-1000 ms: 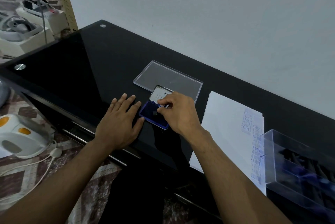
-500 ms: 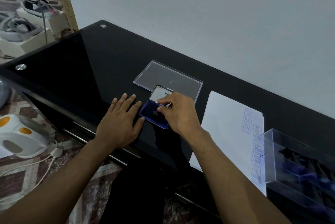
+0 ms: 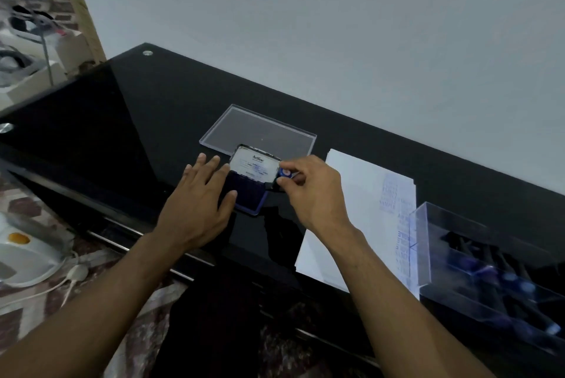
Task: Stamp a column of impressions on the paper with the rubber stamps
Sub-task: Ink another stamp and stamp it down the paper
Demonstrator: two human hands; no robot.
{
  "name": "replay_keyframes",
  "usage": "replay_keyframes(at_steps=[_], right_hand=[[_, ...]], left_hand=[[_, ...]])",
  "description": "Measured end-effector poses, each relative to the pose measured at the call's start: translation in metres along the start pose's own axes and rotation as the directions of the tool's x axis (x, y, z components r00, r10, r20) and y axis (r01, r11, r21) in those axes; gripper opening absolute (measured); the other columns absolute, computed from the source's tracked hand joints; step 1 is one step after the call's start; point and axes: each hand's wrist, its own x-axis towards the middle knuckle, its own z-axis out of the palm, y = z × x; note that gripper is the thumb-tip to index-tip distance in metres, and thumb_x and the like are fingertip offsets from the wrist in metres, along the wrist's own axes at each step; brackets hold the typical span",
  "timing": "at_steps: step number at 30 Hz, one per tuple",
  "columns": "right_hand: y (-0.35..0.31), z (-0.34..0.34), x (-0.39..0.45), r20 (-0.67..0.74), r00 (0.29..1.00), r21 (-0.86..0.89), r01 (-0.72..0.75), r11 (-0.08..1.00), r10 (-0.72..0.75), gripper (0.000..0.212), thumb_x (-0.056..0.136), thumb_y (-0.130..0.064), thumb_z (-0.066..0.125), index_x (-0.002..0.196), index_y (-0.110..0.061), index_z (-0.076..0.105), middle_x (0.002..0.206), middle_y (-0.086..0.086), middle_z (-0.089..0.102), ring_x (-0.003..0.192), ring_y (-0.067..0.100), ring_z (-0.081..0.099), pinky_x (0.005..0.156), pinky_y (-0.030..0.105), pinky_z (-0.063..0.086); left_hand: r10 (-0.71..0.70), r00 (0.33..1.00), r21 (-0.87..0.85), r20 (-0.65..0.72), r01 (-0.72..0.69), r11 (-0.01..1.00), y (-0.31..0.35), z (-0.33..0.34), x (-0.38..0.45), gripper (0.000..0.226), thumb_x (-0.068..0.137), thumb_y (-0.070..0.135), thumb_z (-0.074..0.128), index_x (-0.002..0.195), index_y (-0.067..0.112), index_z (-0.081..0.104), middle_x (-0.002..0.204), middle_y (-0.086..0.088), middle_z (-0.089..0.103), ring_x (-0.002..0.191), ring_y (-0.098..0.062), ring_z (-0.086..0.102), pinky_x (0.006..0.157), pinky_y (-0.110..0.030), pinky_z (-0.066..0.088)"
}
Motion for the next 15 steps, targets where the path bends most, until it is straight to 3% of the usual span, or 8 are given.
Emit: replay_keyframes(at_steps=[4, 9, 15], right_hand=[[0.024, -0.033, -0.011, -0.071, 0.995, 0.006, -0.065, 0.998, 0.065, 0.027, 0.087, -0.019, 0.074, 0.114, -0.02, 0.073, 0.11, -0.001, 0.068, 0.091, 0.013, 0.065, 0.089, 0.031, 0.056], [0.059, -0.071, -0.026, -0.144, 0.973, 0.004, -0.184, 0.983, 0.183, 0.024, 0.087, -0.018, 0.074, 0.111, -0.02, 0.074, 0.111, -0.004, 0.067, 0.088, 0.011, 0.066, 0.09, 0.029, 0.056], [0.093, -0.115, -0.043, -0.201, 0.948, -0.011, -0.255, 0.967, 0.247, 0.019, 0.087, -0.015, 0.074, 0.106, -0.018, 0.075, 0.104, -0.007, 0.066, 0.082, 0.01, 0.066, 0.084, 0.026, 0.056]], left_hand=[[0.082, 0.996, -0.014, 0.021, -0.081, 0.997, 0.04, 0.008, 0.009, 0.073, 0.096, 0.057, 0.021, 0.154, 0.014, 0.035, 0.162, -0.01, 0.03, 0.154, -0.027, 0.015, 0.126, -0.045, 0.012], [0.192, 0.978, -0.093, 0.084, -0.184, 0.979, 0.098, 0.022, 0.019, 0.062, 0.103, 0.048, 0.041, 0.156, 0.019, 0.03, 0.165, -0.006, 0.024, 0.155, -0.024, 0.01, 0.126, -0.046, 0.016], [0.303, 0.948, -0.129, 0.103, -0.289, 0.949, 0.156, 0.043, 0.03, 0.068, 0.098, 0.052, 0.029, 0.156, 0.017, 0.032, 0.165, -0.007, 0.025, 0.155, -0.023, 0.01, 0.126, -0.045, 0.013]])
